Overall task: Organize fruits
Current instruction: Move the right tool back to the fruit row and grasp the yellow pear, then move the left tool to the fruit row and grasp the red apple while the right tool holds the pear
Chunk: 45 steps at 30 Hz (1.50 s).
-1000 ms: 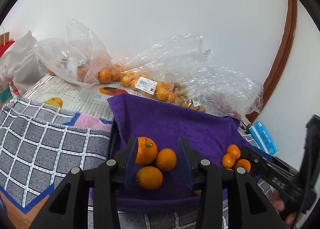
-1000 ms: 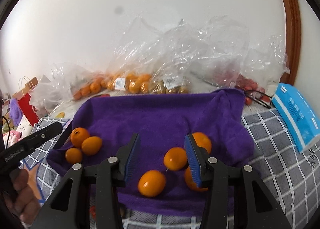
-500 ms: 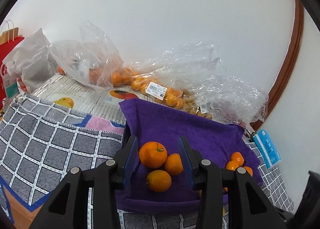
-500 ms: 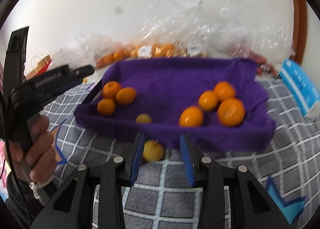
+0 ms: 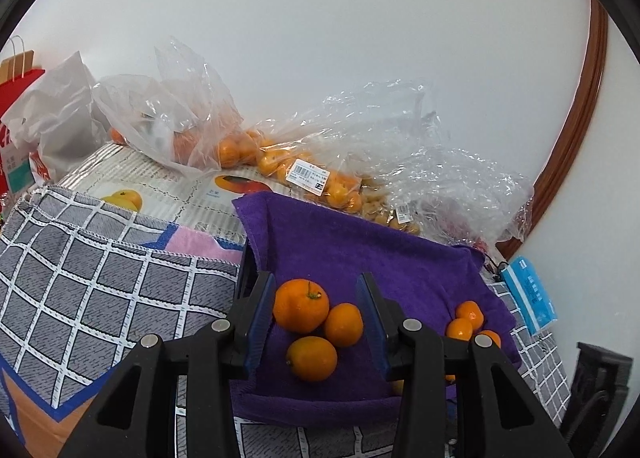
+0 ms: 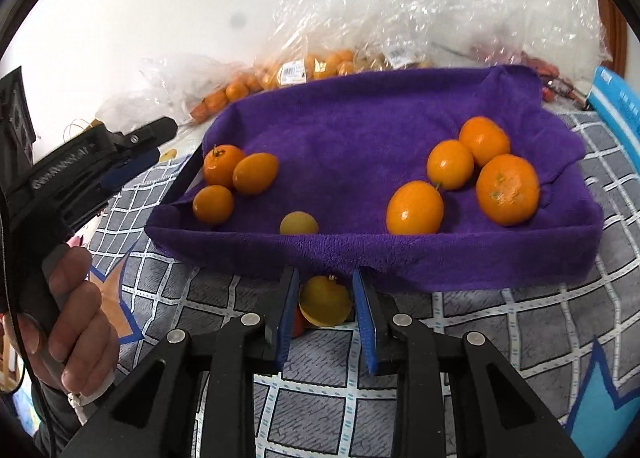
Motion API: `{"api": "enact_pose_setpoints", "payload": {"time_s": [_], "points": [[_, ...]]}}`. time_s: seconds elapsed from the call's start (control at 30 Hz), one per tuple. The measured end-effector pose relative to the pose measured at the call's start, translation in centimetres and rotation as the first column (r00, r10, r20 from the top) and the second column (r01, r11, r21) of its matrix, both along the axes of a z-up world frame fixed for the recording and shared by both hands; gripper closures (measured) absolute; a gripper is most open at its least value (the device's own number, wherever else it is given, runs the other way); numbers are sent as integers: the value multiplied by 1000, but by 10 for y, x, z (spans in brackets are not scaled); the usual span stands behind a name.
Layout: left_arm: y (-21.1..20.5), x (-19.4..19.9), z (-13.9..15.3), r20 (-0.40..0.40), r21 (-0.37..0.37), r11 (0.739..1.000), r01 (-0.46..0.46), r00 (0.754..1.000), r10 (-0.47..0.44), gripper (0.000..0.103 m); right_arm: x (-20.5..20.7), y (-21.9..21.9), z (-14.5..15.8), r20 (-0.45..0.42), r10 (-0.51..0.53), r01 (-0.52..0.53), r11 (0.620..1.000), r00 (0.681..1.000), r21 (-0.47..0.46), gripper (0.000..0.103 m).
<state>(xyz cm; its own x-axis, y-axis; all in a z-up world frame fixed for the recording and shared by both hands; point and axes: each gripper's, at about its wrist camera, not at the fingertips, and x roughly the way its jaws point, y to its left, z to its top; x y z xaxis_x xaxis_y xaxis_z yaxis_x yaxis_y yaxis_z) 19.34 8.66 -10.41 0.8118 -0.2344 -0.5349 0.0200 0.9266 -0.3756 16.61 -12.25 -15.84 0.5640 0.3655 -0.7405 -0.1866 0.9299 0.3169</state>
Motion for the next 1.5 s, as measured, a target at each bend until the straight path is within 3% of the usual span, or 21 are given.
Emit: {"api": "enact_pose_setpoints", "payload": {"time_s": [0.3, 0.43, 0.7, 1.17, 1.33, 1.5], "points": [[-2, 2, -4, -16, 10, 1000, 3, 1000, -3, 63, -9, -16, 10, 37, -32, 32, 999, 999, 2, 75], [-1, 3, -4, -21, -4, 1000, 7, 1000, -7, 63, -18, -29, 14, 65, -54, 58, 996, 996, -62, 75], [-5, 2, -5, -25, -2, 1000, 20, 999, -20, 63, -20, -33, -7, 17, -32, 34, 995, 999, -92, 74], [-21, -2, -10, -18, 59, 996, 64, 998, -63, 63, -33, -58, 8, 181, -91, 126, 974, 979, -189, 75], [-30, -4, -12, -22, 86, 992, 94, 996, -92, 63, -35, -77, 3, 164, -113, 131, 986, 980, -105, 75], [-41, -16, -5, 28, 110, 981, 157, 987, -161, 63, -34, -80, 2, 155, -128, 142, 986, 980, -82, 75]]}}
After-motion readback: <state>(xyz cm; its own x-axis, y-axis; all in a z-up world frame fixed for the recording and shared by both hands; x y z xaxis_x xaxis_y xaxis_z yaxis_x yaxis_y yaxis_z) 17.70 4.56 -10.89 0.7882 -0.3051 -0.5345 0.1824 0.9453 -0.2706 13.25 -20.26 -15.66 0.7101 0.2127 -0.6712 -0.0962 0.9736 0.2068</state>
